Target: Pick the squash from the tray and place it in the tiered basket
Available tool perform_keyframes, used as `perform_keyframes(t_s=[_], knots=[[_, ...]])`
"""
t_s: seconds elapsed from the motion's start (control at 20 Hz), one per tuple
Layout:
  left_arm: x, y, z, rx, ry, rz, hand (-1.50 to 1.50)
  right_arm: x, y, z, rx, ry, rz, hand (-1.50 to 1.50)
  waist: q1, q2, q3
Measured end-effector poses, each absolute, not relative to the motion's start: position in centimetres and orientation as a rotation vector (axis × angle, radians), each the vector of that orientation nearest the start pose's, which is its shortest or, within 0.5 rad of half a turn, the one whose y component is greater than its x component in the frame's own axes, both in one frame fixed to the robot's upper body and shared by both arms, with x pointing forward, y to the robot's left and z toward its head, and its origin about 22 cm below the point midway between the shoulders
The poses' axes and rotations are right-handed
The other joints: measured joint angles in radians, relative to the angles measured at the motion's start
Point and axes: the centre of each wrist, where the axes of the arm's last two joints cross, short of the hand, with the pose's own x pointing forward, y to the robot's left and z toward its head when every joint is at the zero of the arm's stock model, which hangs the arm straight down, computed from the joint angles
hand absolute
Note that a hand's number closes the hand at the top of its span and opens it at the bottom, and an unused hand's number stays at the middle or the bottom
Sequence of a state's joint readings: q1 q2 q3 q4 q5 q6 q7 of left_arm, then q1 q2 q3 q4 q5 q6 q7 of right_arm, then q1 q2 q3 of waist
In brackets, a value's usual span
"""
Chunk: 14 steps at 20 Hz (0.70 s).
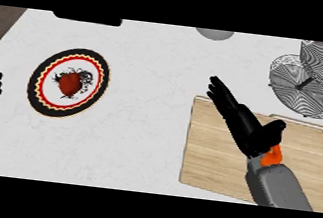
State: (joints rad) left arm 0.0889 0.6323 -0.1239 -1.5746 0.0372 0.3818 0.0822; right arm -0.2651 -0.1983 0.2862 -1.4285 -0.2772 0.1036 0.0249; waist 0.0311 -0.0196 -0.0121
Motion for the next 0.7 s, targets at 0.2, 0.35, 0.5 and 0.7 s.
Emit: perform_keyframes(t_s=[0.2, 0.35, 0.5, 0.7], knots=[[21.3, 33.2, 1.5, 0.592, -1.393, -0.159, 0.00, 30.7, -22.6, 6.3, 0.301, -1.724, 0.416, 1.50, -0.025, 0.012, 0.008], [20.8, 31.0, -0.4, 0.487, -1.350, -0.088, 0.00, 31.8, -27.6, 10.0, 0.099, -1.864, 0.448, -1.50, -0.057, 0.016, 0.006], [20.2, 28.9, -2.0, 0.396, -1.319, -0.040, 0.00, 32.0, -32.5, 10.0, -0.115, -1.862, 0.188, -1.50, -0.070, 0.024, 0.009], [20.5, 26.4, -3.4, 0.316, -1.310, -0.021, 0.00, 30.9, -37.9, 8.8, -0.165, -1.916, -0.026, -1.50, -0.056, 0.025, 0.012]])
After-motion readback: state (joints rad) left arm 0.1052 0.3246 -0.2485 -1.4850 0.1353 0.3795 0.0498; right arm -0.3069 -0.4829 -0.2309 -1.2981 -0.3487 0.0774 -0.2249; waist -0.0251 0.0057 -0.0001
